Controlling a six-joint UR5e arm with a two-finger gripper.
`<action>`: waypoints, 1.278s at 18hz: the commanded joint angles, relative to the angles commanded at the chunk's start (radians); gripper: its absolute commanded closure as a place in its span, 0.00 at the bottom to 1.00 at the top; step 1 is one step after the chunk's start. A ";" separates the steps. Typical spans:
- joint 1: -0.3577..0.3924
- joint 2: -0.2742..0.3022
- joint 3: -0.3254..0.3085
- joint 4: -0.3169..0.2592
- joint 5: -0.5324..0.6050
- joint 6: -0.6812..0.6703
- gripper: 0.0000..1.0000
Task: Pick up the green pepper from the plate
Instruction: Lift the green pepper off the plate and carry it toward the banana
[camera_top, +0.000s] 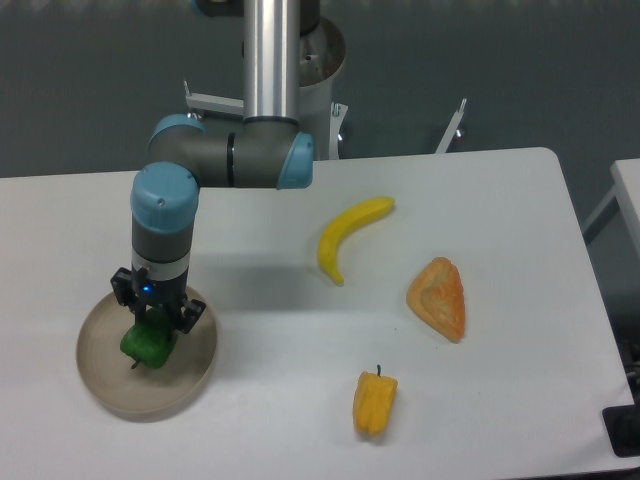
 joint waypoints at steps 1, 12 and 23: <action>0.026 0.011 0.000 -0.002 0.000 0.026 0.69; 0.327 0.052 0.020 -0.066 0.021 0.538 0.69; 0.385 0.014 0.049 -0.075 0.117 0.712 0.69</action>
